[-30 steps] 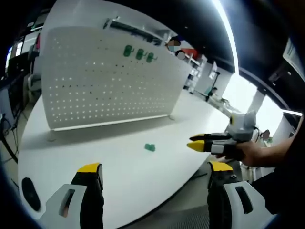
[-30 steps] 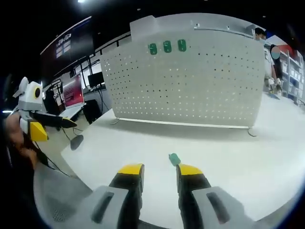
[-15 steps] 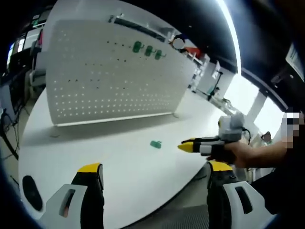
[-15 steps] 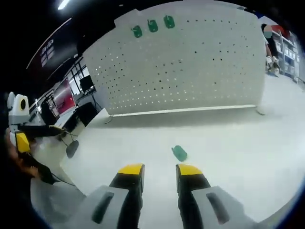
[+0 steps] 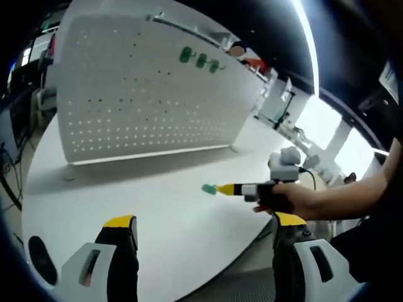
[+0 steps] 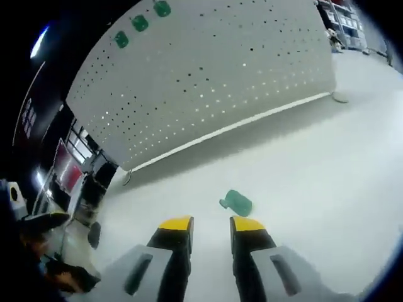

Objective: Insert the hook assembly into the mounting plate slot until the hook locks in place.

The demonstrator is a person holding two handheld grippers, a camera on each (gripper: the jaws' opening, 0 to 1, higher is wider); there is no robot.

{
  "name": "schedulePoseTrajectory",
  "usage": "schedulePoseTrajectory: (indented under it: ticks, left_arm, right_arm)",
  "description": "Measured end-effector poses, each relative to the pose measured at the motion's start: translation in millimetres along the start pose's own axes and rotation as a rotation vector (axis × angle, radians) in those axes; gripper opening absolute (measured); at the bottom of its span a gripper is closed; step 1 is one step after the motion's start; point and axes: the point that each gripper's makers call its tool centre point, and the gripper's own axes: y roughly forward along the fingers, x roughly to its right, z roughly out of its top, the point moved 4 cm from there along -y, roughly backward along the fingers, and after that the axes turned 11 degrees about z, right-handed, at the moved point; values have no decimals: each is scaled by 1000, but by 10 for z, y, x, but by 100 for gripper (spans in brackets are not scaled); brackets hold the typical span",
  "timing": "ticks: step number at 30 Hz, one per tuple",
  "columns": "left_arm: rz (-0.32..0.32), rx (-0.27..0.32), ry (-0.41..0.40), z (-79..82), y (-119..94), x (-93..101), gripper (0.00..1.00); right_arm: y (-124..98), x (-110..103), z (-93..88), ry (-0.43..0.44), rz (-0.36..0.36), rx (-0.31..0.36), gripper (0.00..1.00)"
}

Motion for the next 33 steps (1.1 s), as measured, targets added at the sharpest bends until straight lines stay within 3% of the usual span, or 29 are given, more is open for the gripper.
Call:
schedulePoseTrajectory:
  ticks: [11,16,23,33]
  left_arm:
    - [3,-12,1,3,79,-57,90]
    - [4,-14,-5,-12,97,-66,89]
    - [10,-17,-8,-28,99,-85,89]
    - [4,-23,-12,-59,121,-60,88]
  right_arm:
    - [189,121,58,352,-76,124,20]
    - [238,176,88,394,-123,143,19]
    - [222,253,109,339,-174,119,13]
    - [142,323,104,219,-174,49,6]
